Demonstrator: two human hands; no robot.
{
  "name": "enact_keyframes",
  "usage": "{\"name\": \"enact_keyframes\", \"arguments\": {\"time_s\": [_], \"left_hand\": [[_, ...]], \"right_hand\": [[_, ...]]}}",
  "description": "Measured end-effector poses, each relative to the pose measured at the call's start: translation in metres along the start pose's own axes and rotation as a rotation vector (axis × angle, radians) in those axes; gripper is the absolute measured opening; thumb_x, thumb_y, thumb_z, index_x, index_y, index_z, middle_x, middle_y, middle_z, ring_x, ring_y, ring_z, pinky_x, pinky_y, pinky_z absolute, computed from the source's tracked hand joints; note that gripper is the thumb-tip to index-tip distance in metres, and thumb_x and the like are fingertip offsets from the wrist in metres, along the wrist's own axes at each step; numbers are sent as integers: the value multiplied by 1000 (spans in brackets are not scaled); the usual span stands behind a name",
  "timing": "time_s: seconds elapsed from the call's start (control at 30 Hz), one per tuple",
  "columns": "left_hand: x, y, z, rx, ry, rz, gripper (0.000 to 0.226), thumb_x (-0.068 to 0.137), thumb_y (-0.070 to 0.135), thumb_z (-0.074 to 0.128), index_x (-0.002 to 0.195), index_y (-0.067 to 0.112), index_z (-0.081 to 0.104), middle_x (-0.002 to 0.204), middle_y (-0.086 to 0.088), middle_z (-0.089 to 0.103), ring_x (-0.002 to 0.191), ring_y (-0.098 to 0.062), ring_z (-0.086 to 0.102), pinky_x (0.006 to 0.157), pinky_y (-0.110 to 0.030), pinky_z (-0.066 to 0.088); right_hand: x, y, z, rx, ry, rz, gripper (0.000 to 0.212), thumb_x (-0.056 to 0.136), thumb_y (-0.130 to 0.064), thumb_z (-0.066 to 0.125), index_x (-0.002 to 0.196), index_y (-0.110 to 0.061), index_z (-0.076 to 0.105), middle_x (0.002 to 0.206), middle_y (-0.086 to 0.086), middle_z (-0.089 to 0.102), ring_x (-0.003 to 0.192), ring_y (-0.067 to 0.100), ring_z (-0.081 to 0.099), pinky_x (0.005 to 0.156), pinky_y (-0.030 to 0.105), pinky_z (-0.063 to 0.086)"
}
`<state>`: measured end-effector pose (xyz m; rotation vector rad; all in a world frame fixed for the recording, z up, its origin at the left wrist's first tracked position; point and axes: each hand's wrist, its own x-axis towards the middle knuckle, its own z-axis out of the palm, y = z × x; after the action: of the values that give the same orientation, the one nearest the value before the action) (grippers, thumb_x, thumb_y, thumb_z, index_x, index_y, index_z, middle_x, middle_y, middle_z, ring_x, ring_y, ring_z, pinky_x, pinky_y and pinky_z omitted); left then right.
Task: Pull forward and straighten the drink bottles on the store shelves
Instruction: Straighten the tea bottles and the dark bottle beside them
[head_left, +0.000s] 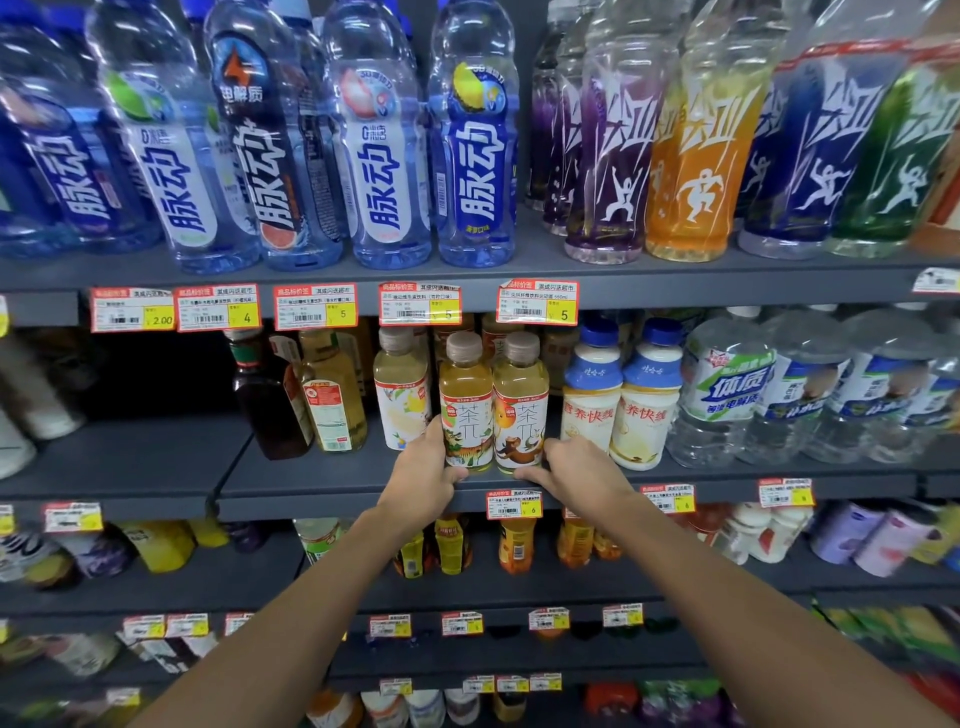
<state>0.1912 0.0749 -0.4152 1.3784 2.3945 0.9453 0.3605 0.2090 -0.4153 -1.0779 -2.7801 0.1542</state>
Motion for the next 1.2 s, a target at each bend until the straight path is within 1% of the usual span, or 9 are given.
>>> {"name": "enact_keyframes", "arguments": {"time_s": [0.13, 0.47, 0.6, 0.67, 0.73, 0.8, 0.87, 1.03, 1.2], "left_hand": [[0, 0, -1, 11, -16, 9, 65, 91, 17, 70, 145, 20, 35, 144, -2, 52, 133, -23, 49, 111, -41, 41], [-3, 0, -4, -2, -20, 12, 63, 91, 20, 71, 143, 20, 37, 145, -1, 51, 133, -20, 48, 112, -38, 40], [-5, -1, -4, -30, -22, 42, 62, 92, 18, 69, 145, 20, 36, 145, 0, 51, 133, -19, 47, 113, -40, 38], [-5, -1, -6, -36, -28, 44, 63, 92, 18, 69, 145, 20, 36, 146, 0, 50, 134, -19, 46, 114, -41, 38], [-5, -1, -7, -29, -36, 47, 64, 92, 18, 69, 146, 20, 35, 147, 0, 49, 134, -19, 46, 114, -41, 38], [-5, -1, -7, -23, -41, 54, 64, 92, 18, 69, 146, 20, 34, 148, 0, 49, 135, -19, 45, 114, -41, 37], [-4, 0, -6, -22, -35, 60, 65, 92, 17, 69, 146, 20, 35, 148, 0, 49, 135, -19, 45, 114, -40, 37], [-4, 0, -5, 0, -36, 55, 63, 92, 16, 68, 146, 19, 35, 148, -2, 48, 135, -21, 45, 114, -39, 37], [-5, 4, -3, 8, -24, 43, 64, 93, 16, 67, 148, 19, 33, 149, -2, 48, 136, -21, 44, 115, -39, 36]], "right_hand": [[1, 1, 3, 12, 17, -3, 56, 91, -67, 50, 102, -13, 60, 97, 6, 67, 89, 22, 64, 68, 31, 49], [2, 3, 7, 39, 41, -21, 53, 90, -66, 53, 100, -14, 59, 97, 4, 67, 88, 19, 63, 65, 28, 42], [2, 5, 9, 30, 68, -44, 51, 90, -67, 52, 94, -16, 55, 95, 4, 67, 80, 16, 56, 63, 27, 37], [2, 7, 9, 27, 78, -55, 52, 90, -66, 51, 96, -15, 57, 95, 4, 67, 79, 16, 54, 62, 27, 36], [3, 7, 10, 15, 80, -64, 55, 90, -67, 50, 99, -13, 58, 95, 5, 67, 79, 17, 56, 63, 27, 37], [3, 7, 12, 0, 79, -67, 57, 91, -67, 49, 102, -12, 59, 96, 6, 68, 85, 20, 62, 64, 28, 40], [3, 6, 12, -8, 76, -60, 59, 91, -68, 48, 104, -12, 59, 97, 6, 68, 90, 22, 64, 64, 29, 41], [2, 6, 12, -9, 68, -51, 59, 91, -68, 47, 105, -12, 59, 98, 5, 68, 90, 21, 64, 64, 28, 42], [1, 6, 10, -14, 73, -48, 58, 91, -68, 47, 105, -13, 59, 97, 5, 67, 91, 22, 64, 68, 30, 47]]}}
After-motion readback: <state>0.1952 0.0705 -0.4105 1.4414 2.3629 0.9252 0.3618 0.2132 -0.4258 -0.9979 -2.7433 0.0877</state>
